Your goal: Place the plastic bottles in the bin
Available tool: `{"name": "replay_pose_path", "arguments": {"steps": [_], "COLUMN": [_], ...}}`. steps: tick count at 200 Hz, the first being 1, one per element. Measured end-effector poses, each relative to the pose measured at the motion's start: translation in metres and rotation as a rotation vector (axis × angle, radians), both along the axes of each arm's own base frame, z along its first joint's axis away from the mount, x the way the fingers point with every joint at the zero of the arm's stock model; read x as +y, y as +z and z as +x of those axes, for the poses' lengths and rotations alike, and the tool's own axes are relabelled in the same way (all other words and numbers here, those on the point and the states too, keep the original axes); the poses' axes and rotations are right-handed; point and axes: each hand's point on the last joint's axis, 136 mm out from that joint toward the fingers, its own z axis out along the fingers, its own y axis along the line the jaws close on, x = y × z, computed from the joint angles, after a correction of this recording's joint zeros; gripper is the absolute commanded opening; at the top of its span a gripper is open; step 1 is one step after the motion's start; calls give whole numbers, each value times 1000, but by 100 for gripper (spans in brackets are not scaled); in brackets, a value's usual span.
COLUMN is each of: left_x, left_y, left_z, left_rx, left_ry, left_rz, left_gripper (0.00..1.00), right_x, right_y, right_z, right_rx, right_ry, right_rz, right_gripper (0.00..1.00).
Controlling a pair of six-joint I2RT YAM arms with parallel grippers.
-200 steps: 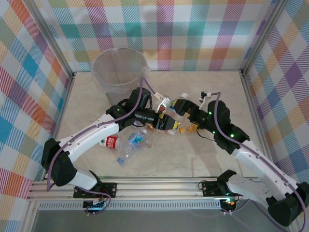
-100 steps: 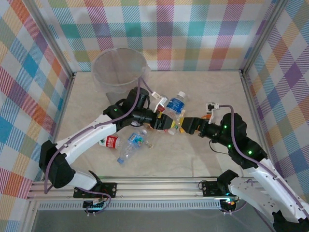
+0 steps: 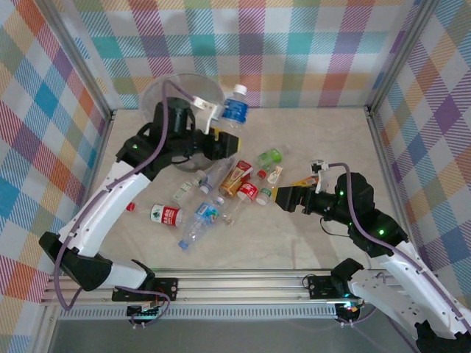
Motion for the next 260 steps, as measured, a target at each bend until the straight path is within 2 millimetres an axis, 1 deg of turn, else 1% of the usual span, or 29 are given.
{"name": "replay_pose_path", "arguments": {"steps": [22, 44, 65, 96, 114, 124, 179, 200, 234, 260], "left_x": [20, 40, 65, 110, 127, 132, 140, 148, 157, 159], "left_y": [12, 11, 4, -12, -20, -25, -64, -78, -92, -93], "left_z": [25, 51, 78, 117, 134, 141, 160, 164, 163, 164], "left_rx": [-13, -6, 16, 62, 87, 97, 205, 245, 286, 286], "left_ry": [78, 165, 263, 409, 465, 485, 524, 552, 590, 601], "left_rz": [7, 34, 68, 108, 135, 146, 193, 206, 225, 230], "left_gripper": [56, 56, 55, 56, 56, 56, 56, 56, 57, 58], "right_x": [2, 3, 3, 2, 2, 2, 0, -1, -3, -4], "right_y": [-3, -7, -9, -10, -11, -12, -14, -15, -18, -19], "right_z": [2, 3, 4, 3, 3, 3, 4, 4, 4, 5], "right_rx": [6, 15, 18, 23, 27, 29, 37, 43, 54, 57], "right_ry": [4, 5, 6, 5, 4, 4, -12, -16, -22, -31], "right_rz": [-12, -22, -28, -31, -34, -36, -42, -45, -56, -58], "right_gripper": [100, 100, 100, 100, 100, 100, 100, 100, 100, 100]}}
